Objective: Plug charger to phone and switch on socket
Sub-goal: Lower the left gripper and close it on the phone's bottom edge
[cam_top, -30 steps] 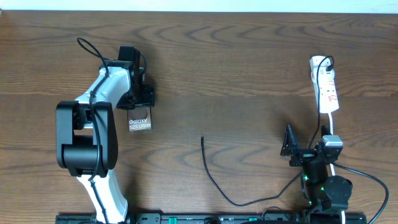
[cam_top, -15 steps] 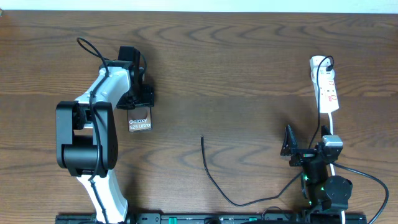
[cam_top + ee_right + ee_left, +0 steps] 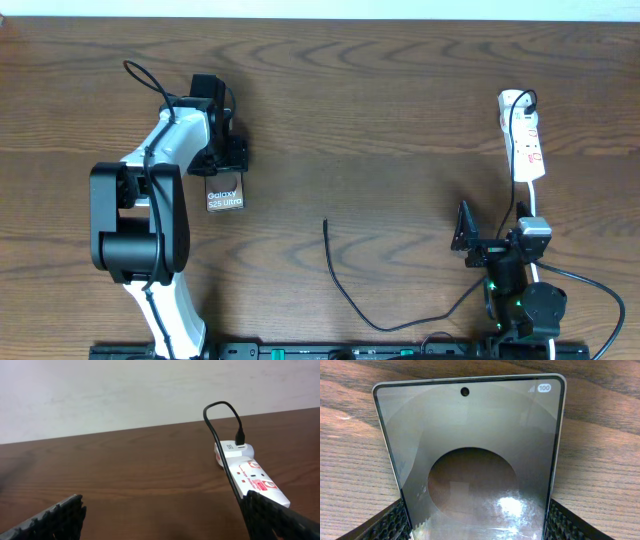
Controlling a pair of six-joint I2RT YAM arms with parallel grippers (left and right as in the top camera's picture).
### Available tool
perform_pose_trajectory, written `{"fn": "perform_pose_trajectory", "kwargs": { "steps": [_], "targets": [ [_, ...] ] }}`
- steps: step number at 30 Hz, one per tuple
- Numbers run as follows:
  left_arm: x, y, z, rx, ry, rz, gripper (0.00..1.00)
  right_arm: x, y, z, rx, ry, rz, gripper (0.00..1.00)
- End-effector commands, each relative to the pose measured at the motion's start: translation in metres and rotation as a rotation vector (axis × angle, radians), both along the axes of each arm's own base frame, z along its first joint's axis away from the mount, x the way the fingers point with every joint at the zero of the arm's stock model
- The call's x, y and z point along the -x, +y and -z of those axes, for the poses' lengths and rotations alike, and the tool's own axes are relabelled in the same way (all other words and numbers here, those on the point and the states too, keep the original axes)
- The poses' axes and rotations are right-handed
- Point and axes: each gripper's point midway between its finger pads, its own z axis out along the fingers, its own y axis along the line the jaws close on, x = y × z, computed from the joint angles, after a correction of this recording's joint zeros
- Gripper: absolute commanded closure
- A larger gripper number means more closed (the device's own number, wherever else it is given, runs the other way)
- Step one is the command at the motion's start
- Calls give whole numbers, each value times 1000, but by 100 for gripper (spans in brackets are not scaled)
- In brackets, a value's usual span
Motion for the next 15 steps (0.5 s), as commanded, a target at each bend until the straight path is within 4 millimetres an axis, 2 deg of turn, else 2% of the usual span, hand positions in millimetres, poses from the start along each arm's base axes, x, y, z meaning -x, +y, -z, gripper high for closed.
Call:
{"fn": "perform_pose_trajectory", "kwargs": {
  "steps": [1, 7, 15],
  "targets": [
    [13, 1, 14, 3, 49, -11, 40, 0, 0, 1, 14, 1, 2, 1],
    [13, 1, 14, 3, 49, -11, 43, 0, 0, 1, 14, 1, 2, 1],
    [13, 1, 14, 3, 49, -11, 56, 0, 0, 1, 14, 1, 2, 1]
  ]
}}
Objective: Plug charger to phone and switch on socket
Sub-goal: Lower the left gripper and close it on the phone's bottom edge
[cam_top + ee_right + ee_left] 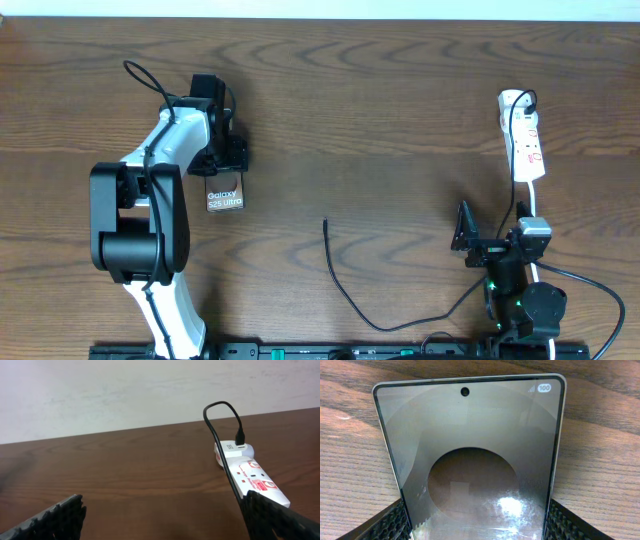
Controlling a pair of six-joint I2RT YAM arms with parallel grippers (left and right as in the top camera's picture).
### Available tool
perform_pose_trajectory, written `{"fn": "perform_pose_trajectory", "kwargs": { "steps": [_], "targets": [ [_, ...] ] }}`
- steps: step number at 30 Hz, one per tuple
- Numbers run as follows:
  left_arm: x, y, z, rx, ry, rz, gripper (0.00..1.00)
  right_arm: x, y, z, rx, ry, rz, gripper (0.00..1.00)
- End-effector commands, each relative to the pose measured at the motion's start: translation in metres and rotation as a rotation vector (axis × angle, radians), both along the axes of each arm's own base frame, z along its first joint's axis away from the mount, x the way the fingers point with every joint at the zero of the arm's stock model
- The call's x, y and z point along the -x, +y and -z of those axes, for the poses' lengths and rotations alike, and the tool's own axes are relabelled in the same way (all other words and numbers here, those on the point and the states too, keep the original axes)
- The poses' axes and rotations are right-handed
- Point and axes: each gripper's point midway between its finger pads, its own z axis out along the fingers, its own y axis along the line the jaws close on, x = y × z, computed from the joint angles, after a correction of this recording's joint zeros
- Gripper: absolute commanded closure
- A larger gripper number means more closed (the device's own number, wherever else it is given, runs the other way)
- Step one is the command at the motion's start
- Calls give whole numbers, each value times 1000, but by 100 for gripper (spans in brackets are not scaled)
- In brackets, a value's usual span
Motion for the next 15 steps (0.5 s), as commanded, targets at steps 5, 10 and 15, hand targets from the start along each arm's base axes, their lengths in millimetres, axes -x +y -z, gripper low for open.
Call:
{"fn": "perform_pose_trajectory", "kwargs": {
  "steps": [5, 10, 15],
  "targets": [
    [13, 1, 14, 3, 49, -11, 63, 0, 0, 1, 14, 1, 2, 1],
    [13, 1, 14, 3, 49, -11, 74, 0, 0, 1, 14, 1, 2, 1],
    [13, 1, 14, 3, 49, -11, 89, 0, 0, 1, 15, 1, 2, 1]
  ]
}}
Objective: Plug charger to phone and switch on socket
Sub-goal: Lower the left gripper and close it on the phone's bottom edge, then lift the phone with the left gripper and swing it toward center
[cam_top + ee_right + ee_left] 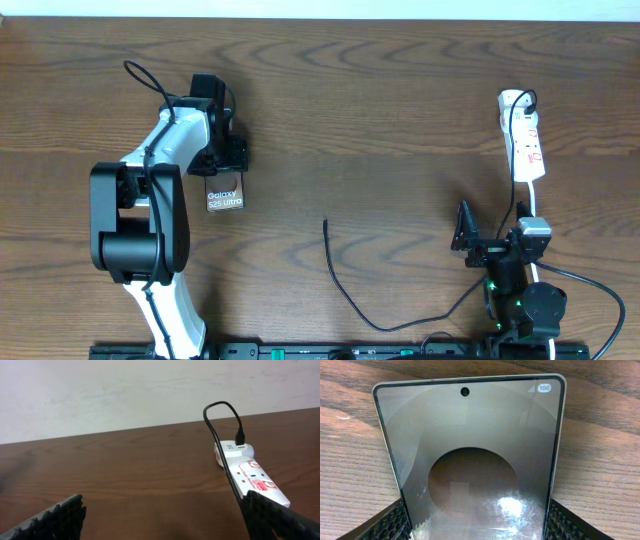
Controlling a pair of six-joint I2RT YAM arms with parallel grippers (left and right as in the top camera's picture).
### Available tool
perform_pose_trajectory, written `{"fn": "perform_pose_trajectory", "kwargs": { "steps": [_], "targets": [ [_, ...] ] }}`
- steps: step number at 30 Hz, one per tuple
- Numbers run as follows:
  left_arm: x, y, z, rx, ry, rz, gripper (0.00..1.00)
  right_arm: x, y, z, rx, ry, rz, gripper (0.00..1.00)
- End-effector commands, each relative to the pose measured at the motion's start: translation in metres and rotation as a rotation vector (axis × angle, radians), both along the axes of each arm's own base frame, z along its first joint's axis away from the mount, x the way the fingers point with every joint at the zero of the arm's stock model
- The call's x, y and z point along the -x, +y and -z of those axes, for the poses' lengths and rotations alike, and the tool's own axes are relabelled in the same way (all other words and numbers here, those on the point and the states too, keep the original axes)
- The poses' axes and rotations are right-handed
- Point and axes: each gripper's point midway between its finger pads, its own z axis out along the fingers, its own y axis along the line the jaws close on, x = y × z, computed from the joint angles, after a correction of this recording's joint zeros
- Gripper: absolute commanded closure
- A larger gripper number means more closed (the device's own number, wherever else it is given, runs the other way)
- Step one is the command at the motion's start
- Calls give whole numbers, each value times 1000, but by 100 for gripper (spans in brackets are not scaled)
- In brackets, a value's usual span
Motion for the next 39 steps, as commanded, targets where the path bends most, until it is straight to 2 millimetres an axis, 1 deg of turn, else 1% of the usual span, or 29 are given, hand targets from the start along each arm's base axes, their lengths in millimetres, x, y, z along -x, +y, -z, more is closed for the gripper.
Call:
{"fn": "perform_pose_trajectory", "kwargs": {
  "steps": [1, 2, 13, 17, 20, 27, 36, 37, 39],
  "targets": [
    [13, 1, 14, 3, 49, -11, 91, 0, 0, 1, 14, 1, 2, 1],
    [13, 1, 14, 3, 49, -11, 92, 0, 0, 1, 14, 1, 2, 1],
    [12, 1, 13, 3, 45, -11, 93, 0, 0, 1, 14, 1, 2, 1],
    [7, 0, 8, 4, 27, -11, 93, 0, 0, 1, 14, 1, 2, 1],
    [1, 0, 0, 5, 7, -11, 93, 0, 0, 1, 14, 1, 2, 1],
    [-11, 0, -35, 9, -81, -10, 93, 0, 0, 1, 14, 1, 2, 1],
    [-19, -1, -99, 21, -247, -10, 92, 0, 0, 1, 14, 1, 2, 1],
    [-20, -3, -108, 34, -271, -7, 92, 0, 0, 1, 14, 1, 2, 1],
    [-19, -9, -121, 66, -301, 1, 93, 0, 0, 1, 14, 1, 2, 1]
  ]
}}
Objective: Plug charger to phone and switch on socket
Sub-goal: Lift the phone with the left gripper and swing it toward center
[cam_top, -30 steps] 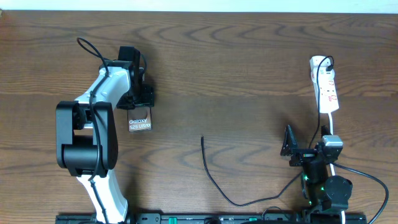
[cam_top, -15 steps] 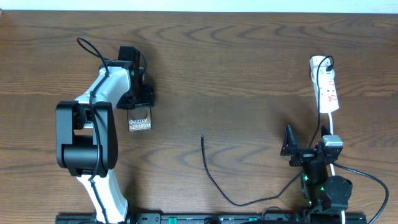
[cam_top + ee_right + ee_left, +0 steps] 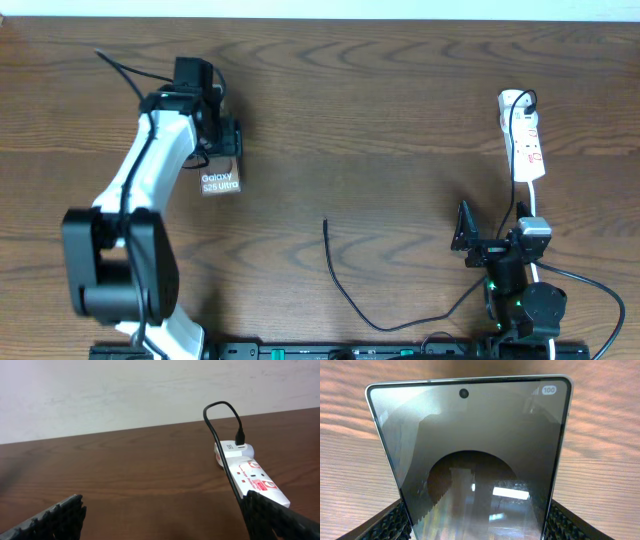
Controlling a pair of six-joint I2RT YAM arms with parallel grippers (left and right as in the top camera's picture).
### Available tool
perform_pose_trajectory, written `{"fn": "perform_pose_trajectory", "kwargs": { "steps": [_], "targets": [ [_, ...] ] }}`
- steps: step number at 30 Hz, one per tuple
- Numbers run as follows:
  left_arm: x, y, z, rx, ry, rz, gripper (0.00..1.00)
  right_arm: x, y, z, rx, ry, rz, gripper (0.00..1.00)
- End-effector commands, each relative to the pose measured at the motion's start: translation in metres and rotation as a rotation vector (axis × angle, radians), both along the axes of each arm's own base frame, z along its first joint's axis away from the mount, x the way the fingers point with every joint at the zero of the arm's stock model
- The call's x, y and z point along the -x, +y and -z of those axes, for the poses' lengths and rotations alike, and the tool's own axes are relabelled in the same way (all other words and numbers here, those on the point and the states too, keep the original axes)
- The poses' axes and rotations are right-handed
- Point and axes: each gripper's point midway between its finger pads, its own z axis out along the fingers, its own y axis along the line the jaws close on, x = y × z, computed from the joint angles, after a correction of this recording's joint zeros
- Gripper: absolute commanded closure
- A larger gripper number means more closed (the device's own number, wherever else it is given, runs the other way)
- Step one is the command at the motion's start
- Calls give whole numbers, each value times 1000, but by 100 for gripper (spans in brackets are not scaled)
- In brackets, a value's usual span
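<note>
The phone, its back printed "Galaxy S25 Ultra", is at the left of the table. My left gripper is shut on its far end. The left wrist view is filled by the phone's dark screen, with the left gripper clamped on both edges. The black charger cable lies mid-table, its free plug end pointing away from me. The white power strip lies at the right, also seen as the power strip with the cable's USB plug in its end. My right gripper is open and holds nothing.
The right arm's base stands at the front right, with the cable running past it. The left arm spans the front left. A pale wall rises behind the table's far edge.
My left arm has shifted toward the far left with the phone still gripped. The phone now sits slightly farther back, and the wood behind it looks brighter and blurred. The right arm is unchanged.
At all three earlier moments my left gripper was shut on the phone at the same spot on the left, and the right gripper was open near the power strip. Now the phone has moved a little back and left in the left gripper.
</note>
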Motion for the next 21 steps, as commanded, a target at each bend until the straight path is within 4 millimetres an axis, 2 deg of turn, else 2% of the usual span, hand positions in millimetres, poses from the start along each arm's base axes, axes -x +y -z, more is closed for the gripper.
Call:
{"fn": "perform_pose_trajectory", "kwargs": {
  "steps": [1, 4, 9, 15, 21],
  "targets": [
    [-5, -10, -37, 67, -92, 11, 92, 0, 0, 1, 14, 1, 2, 1],
    [-3, -24, -57, 153, -136, 25, 93, 0, 0, 1, 14, 1, 2, 1],
    [3, -46, -83, 331, -157, -50, 93, 0, 0, 1, 14, 1, 2, 1],
    [13, -81, -119, 686, -116, -91, 93, 0, 0, 1, 14, 1, 2, 1],
    [18, -91, -160, 1074, 3, -196, 92, 0, 0, 1, 14, 1, 2, 1]
  ]
}}
